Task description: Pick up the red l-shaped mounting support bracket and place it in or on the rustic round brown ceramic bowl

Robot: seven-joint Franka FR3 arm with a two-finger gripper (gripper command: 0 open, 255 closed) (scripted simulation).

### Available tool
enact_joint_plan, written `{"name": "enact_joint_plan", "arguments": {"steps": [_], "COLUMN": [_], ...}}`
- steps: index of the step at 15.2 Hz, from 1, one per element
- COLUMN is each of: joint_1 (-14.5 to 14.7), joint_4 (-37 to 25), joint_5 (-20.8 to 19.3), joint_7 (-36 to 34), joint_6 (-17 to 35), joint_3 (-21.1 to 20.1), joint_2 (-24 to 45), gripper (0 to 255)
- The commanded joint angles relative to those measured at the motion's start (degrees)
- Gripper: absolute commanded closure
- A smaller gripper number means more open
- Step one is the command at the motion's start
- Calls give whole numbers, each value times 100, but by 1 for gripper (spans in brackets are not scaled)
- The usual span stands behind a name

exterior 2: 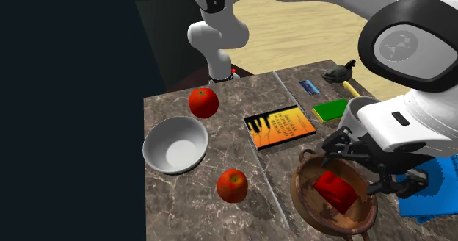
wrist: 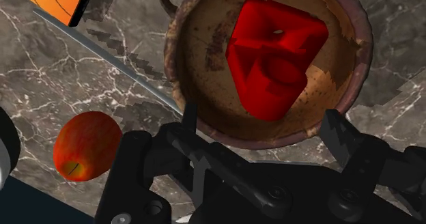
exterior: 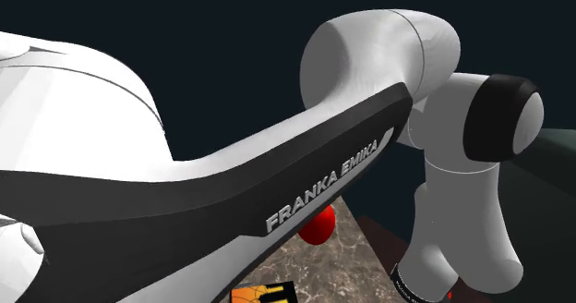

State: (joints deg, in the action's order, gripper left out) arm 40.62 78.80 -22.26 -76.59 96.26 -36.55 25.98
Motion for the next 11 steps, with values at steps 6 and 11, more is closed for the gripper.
{"name": "enact_joint_plan", "arguments": {"steps": [6,11], "joint_1": [221,222], "joint_4": [-798,-799], "joint_5": [-32,-32], "joint_7": [59,59], "joint_6": [-693,-693], "joint_3": [-12,-12], "joint_2": [96,97], "gripper": [0,0]}}
